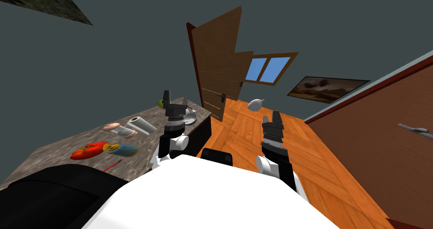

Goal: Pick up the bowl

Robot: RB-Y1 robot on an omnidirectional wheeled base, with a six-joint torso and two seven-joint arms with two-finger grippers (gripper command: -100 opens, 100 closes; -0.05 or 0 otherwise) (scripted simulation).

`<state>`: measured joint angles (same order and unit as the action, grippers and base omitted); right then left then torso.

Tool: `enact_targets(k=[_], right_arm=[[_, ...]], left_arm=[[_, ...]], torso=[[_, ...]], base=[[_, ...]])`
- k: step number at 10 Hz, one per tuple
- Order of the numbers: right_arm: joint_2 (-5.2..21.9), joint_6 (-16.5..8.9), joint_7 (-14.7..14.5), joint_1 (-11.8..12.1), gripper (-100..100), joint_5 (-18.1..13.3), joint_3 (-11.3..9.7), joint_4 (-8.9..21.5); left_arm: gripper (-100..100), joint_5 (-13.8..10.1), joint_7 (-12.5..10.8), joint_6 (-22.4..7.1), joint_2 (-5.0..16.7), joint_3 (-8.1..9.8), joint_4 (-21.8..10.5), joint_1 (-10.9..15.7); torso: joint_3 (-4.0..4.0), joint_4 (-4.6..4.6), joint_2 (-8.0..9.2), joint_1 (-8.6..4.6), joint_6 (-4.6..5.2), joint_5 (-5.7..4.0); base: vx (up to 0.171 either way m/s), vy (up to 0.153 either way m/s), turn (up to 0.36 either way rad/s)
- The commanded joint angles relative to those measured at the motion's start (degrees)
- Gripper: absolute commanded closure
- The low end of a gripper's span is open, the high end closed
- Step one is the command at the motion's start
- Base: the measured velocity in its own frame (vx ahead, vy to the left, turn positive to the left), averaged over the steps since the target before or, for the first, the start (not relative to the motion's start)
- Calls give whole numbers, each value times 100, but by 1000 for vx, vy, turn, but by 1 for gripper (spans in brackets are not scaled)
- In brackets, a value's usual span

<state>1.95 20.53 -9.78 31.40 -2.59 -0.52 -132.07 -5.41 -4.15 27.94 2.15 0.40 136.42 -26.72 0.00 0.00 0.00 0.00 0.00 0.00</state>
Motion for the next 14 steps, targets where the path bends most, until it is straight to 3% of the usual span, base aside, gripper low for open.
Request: enact_targets(k=[1,7,14], right_arm=[[0,0,0,0,0,0,0,0],[0,0,0,-1,0,0,0,0],[0,0,0,0,0,0,0,0]], left_arm=[[-100,-34,-29,-225,180,23,19,25],[-100,-200,-165,-1133,515,150,131,150],[-100,-368,-288,-2177,690,266,234,250]], torso=[[0,0,0,0,0,0],[8,3,14,-15,1,-3],[8,3,14,-14,0,-3]], base=[[-26,-21,-20],[-46,-44,-17],[-33,-37,-8]])
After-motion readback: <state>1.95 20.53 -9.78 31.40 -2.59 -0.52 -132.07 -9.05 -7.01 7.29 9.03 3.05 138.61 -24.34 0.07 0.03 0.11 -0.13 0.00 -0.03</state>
